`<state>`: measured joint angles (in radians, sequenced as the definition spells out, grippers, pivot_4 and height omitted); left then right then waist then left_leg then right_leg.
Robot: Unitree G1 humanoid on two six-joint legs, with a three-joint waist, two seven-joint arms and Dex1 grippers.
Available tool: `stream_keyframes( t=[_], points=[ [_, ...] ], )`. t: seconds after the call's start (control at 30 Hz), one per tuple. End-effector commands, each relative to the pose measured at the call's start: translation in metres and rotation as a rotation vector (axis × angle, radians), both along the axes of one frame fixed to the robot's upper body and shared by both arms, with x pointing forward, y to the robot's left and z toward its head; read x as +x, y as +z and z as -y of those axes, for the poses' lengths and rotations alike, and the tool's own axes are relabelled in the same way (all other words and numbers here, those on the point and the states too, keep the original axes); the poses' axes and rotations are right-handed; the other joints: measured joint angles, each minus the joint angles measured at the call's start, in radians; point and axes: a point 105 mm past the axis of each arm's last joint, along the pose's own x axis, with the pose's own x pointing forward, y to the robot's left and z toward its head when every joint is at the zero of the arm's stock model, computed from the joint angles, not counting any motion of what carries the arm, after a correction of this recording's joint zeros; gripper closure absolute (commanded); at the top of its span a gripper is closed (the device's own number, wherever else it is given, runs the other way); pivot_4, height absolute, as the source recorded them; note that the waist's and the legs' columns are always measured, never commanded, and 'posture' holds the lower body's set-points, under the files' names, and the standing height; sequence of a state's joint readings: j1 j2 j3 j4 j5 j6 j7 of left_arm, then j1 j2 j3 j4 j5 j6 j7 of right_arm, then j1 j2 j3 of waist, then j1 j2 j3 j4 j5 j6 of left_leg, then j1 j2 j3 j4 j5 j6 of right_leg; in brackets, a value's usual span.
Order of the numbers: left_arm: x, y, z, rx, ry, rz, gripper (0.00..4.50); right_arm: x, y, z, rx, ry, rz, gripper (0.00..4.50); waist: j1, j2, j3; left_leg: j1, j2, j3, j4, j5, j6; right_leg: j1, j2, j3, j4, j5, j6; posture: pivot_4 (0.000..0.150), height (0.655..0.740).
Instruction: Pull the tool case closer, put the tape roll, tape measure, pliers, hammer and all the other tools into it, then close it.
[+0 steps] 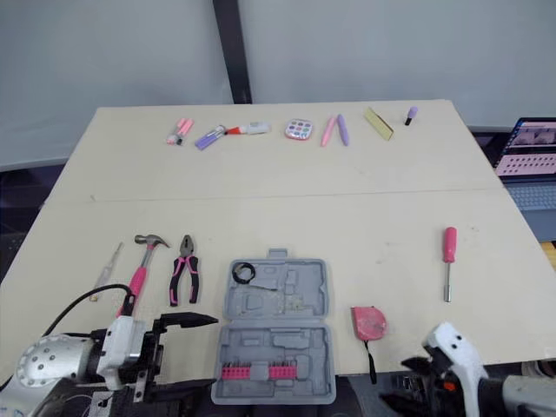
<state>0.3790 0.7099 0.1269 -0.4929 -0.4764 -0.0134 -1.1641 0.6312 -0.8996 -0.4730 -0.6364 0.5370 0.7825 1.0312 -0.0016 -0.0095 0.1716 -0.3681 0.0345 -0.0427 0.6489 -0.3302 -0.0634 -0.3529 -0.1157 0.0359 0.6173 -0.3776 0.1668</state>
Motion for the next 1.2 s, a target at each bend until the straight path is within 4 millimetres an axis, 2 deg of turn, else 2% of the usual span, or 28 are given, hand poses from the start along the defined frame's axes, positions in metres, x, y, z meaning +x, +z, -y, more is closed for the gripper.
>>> stream_keyframes(
  t=[0.03,0.2,0.33,0.6,1.2],
  points=[
    [-0.001,0.002,-0.001,-0.017,-0.012,0.008,0.0,0.016,0.005,0.007,-0.042,0.146,0.129,0.05,-0.001,0.001,0.0,0.0,0.0,0.0,0.0,0.0,0.0,0.0,0.0,0.0,0.0,0.0,0.0,0.15,0.74],
    [-0.003,0.001,-0.003,-0.021,-0.007,0.01,0.0,0.034,0.003,0.011,-0.091,0.317,0.233,0.05,0.0,0.002,0.001,0.0,0.0,0.0,0.001,0.001,-0.001,0.0,0.0,0.0,0.0,0.0,0.0,0.15,0.74],
    [-0.001,0.0,-0.003,-0.018,0.004,0.021,0.0,0.056,-0.001,0.009,-0.126,0.424,0.302,0.05,-0.001,0.002,0.001,0.0,0.0,0.0,0.002,0.002,-0.004,0.001,0.0,0.0,0.0,0.0,0.0,0.15,0.74],
    [0.001,0.001,-0.002,-0.015,0.013,0.026,0.0,0.072,-0.015,0.003,-0.157,0.59,0.338,0.05,-0.002,0.003,0.002,0.0,0.0,0.0,0.003,0.003,-0.005,0.001,0.0,0.0,0.001,0.0,0.001,0.15,0.74],
    [0.0,0.002,0.001,-0.014,0.036,0.026,0.0,0.092,-0.036,-0.007,-0.196,0.647,0.392,0.05,-0.002,0.003,0.002,0.0,0.0,0.0,0.003,0.003,-0.006,0.0,0.0,0.0,0.002,0.0,0.001,0.15,0.74]
  ],
)
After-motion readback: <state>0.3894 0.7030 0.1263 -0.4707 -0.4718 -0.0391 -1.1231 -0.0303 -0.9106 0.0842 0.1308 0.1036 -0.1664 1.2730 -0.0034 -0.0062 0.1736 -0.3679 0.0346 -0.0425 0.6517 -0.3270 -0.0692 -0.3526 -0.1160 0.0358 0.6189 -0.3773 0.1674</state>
